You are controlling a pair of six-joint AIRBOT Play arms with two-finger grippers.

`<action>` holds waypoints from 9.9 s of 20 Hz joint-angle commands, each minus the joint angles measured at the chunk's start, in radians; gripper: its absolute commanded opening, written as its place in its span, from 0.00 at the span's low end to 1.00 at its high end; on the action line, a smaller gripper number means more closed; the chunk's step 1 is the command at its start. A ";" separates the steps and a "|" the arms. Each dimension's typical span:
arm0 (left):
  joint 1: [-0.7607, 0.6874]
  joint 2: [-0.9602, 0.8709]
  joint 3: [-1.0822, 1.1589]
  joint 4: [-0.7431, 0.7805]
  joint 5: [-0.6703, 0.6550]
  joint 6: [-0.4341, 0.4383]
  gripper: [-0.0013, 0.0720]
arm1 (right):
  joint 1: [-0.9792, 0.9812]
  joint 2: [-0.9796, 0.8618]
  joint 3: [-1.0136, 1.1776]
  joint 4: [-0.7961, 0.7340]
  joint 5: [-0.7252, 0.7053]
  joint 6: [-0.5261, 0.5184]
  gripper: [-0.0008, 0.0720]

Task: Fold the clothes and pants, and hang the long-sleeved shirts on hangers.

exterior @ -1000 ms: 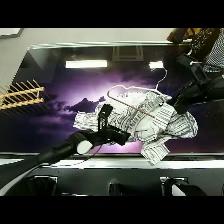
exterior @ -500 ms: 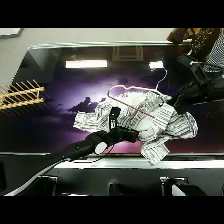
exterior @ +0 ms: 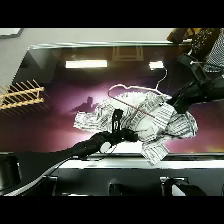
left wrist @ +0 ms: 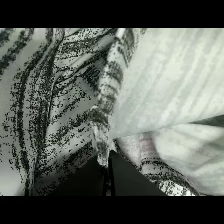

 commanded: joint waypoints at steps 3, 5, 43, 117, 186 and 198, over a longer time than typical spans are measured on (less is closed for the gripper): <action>0.018 -0.006 0.041 -0.013 -0.035 0.000 0.06 | 0.000 0.018 0.001 0.000 0.002 0.038 0.06; 0.064 0.011 0.064 -0.012 -0.117 0.000 0.06 | 0.000 0.041 0.001 -0.002 0.002 0.043 0.06; 0.539 0.097 0.364 -0.005 -0.488 0.330 0.06 | 0.000 0.172 0.000 -0.192 0.154 0.065 0.06; 0.457 0.407 0.484 0.385 -0.971 0.351 0.86 | 0.366 0.015 0.116 -0.455 -0.338 0.124 0.06; 0.786 0.554 0.270 -0.234 -1.070 1.500 0.06 | -0.222 -0.169 0.096 0.412 -0.018 -0.472 0.89; 0.787 0.553 0.270 -0.234 -1.077 1.484 0.06 | -0.060 -0.212 0.099 0.347 0.000 -0.513 0.06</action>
